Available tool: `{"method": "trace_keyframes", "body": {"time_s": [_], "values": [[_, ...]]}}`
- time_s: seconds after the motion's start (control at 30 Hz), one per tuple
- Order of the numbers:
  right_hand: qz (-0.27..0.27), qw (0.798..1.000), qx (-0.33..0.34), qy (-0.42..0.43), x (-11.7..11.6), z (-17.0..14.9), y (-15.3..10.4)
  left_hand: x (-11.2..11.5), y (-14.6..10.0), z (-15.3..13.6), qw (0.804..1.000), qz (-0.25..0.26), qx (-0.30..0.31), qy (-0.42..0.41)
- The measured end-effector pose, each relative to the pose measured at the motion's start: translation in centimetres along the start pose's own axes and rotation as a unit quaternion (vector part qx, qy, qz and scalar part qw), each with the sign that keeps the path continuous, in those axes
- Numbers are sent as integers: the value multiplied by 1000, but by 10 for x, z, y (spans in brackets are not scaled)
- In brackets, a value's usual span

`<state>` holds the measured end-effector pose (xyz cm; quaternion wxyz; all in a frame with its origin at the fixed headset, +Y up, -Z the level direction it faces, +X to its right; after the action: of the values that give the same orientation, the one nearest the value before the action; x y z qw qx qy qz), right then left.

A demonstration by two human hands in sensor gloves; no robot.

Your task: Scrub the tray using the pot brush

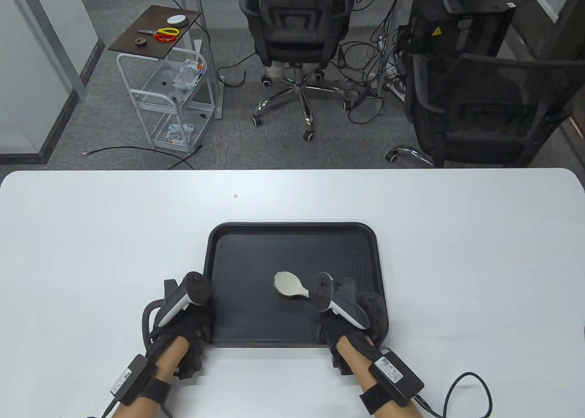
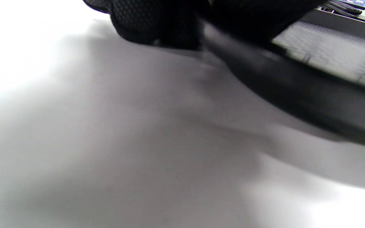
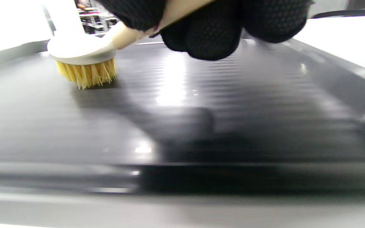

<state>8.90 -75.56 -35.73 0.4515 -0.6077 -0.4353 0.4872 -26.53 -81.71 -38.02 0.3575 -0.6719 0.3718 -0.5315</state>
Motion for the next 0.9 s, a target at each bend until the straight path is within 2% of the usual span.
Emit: {"method": "trace_keyframes", "body": {"time_s": [0.2,0.27,0.33,0.4,0.53,0.67,0.9], "values": [[-1,996,-88,-6,17,-90,-2,0,0,0,1000,0,-1,0],[-2,994,-111,-14,21,-111,-4,0,0,0,1000,0,-1,0],[5,992,-122,-13,24,-125,-6,0,0,0,1000,0,0,0],[16,993,-119,13,25,-125,-7,0,0,0,1000,1,-1,2],[-13,996,-89,-28,34,-98,-12,0,0,0,1000,1,0,1],[-30,999,-34,-14,37,-54,-17,0,0,0,1000,0,0,1],[-44,997,61,-19,20,44,-24,1,0,0,1000,0,0,0]]}}
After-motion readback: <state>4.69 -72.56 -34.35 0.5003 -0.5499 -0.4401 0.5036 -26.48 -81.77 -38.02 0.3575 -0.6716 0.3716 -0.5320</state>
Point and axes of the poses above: the tracker on the back of each hand, its own z axis roughly to the thumb side, its own y axis roughly from the wrist to the fingertips, x = y × z, the point moved 4 cm from there along y, roughly from the wrist to the fingertips, and after that the axes turned 4 degrees about -x, right-handed, at the moved point
